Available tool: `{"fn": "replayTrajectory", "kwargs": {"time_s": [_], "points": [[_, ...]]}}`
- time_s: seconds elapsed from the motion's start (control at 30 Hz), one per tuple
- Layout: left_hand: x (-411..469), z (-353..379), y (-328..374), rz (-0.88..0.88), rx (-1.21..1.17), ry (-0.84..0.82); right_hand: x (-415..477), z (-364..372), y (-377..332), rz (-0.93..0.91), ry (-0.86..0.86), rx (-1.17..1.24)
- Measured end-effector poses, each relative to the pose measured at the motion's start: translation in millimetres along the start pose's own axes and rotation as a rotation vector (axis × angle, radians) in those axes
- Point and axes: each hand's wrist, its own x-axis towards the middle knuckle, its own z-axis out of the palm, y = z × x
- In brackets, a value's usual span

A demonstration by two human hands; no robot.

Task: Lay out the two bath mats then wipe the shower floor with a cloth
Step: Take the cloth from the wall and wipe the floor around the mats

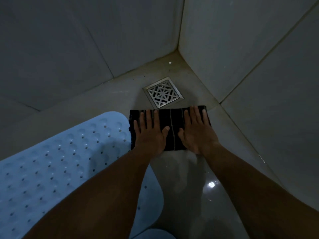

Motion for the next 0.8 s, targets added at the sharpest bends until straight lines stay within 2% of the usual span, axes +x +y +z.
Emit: {"fn": "replayTrajectory", "kwargs": {"time_s": [0.13, 0.47, 0.6, 0.8], "points": [[-0.5, 1.1, 0.3, -0.001, -0.006, 0.023, 1.8, 3.1, 0.3, -0.006, 0.009, 0.135], [-1.4, 9.6, -1.6, -0.004, 0.022, 0.087, 4.4, 11.9, 11.2, -0.057, 0.036, 0.133], [-6.3, 10.8, 14.9, -0.062, 0.047, 0.087, 0.2, 12.3, 27.6, -0.128, 0.043, 0.181], [-50.8, 31.5, 65.4, -0.221, 0.003, 0.059, -27.0, 16.9, 67.5, -0.259, -0.011, 0.124]]}}
